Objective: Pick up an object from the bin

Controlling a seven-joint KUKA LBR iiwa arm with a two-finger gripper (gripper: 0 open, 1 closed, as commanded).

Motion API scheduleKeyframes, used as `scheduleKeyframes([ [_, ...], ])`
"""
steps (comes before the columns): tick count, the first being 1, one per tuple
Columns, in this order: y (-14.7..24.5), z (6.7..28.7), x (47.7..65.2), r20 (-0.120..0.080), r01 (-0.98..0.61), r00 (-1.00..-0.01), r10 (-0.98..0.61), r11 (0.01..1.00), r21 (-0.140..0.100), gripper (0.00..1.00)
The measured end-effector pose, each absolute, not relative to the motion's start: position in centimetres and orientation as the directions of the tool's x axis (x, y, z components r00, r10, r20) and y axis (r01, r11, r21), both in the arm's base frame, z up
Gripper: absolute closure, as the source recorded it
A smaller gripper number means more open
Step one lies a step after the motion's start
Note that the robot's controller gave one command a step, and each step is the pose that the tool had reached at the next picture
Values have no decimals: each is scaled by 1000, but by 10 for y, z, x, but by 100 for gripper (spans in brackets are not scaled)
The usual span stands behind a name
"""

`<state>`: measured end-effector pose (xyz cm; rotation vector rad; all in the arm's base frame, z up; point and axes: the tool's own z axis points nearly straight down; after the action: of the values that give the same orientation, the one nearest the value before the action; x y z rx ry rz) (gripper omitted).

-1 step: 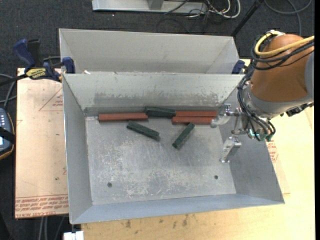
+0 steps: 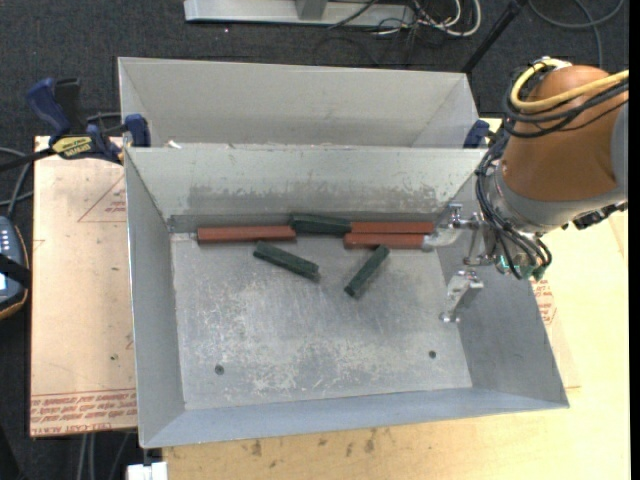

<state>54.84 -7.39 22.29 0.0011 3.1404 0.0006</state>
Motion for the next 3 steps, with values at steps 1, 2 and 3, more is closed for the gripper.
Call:
scheduleKeyframes([
  [1,-40,158,609,-12,-5,-1000,-5,1000,0,0],
  [2,-8,91,581,4,-16,-1000,-16,1000,1,0],
  [3,-52,79,651,-23,-227,-974,-227,974,2,100],
])
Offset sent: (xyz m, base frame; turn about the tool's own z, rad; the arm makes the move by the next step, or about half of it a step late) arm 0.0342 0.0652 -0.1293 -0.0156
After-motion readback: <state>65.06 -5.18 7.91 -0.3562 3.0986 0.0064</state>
